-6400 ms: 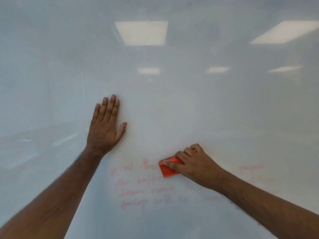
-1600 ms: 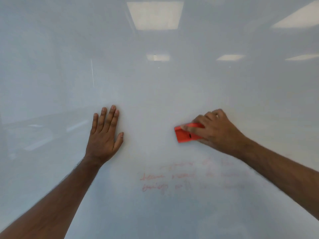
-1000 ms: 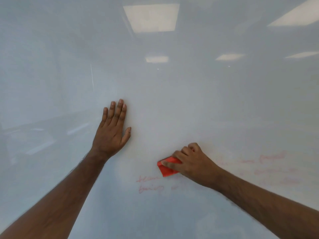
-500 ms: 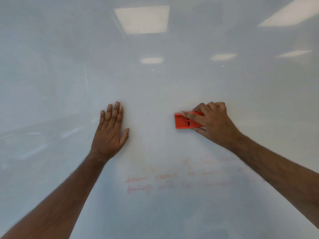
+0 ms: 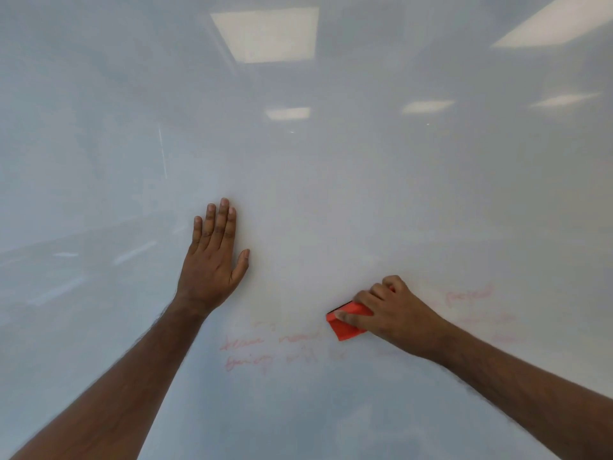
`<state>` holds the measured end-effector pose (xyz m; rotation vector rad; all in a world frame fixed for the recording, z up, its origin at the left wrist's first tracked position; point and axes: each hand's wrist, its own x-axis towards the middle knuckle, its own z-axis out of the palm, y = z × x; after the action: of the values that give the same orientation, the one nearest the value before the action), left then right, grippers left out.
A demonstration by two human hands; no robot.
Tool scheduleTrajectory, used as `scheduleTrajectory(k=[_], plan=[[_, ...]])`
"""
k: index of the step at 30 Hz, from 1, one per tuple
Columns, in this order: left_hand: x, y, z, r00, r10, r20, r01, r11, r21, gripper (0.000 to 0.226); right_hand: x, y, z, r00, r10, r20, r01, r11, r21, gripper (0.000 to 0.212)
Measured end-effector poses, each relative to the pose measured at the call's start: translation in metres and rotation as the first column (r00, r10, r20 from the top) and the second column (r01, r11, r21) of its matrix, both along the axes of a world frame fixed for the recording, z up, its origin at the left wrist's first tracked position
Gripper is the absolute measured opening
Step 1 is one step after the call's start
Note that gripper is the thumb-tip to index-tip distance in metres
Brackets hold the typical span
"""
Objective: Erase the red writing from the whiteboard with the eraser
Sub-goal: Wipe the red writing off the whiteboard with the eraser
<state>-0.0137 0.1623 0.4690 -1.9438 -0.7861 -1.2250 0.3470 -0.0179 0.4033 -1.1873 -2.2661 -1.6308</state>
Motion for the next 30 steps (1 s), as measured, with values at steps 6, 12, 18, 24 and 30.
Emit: scheduleTrajectory(k=[6,12,18,24,30], plan=[[0.016,-0.006,-0.003,1.000,0.001,0.007,-0.001,1.000,-0.024,0.080,0.040,-0.019,0.040,0.994,0.032,-0.101,-0.020,0.993,0.117,0.060],[0.045,-0.016,-0.002,0.998,0.025,0.053,-0.023,0.999,-0.048,0.084,0.024,-0.016,0.098,0.948,-0.008,-0.319,0.076,0.976,0.202,0.057],[0.061,-0.025,-0.002,0.998,0.033,0.053,-0.029,0.997,-0.077,0.085,-0.003,0.005,0.073,0.957,0.046,-0.288,0.007,0.984,0.179,0.066],[0.067,-0.030,-0.005,0.998,0.033,0.050,-0.030,0.997,-0.074,0.084,0.024,0.000,0.002,0.991,0.084,-0.100,-0.081,0.996,0.034,0.066],[0.073,-0.032,-0.006,0.997,0.039,0.060,-0.034,0.996,-0.080,0.085,0.078,-0.025,-0.004,0.997,0.024,-0.071,-0.021,0.999,0.050,0.066]])
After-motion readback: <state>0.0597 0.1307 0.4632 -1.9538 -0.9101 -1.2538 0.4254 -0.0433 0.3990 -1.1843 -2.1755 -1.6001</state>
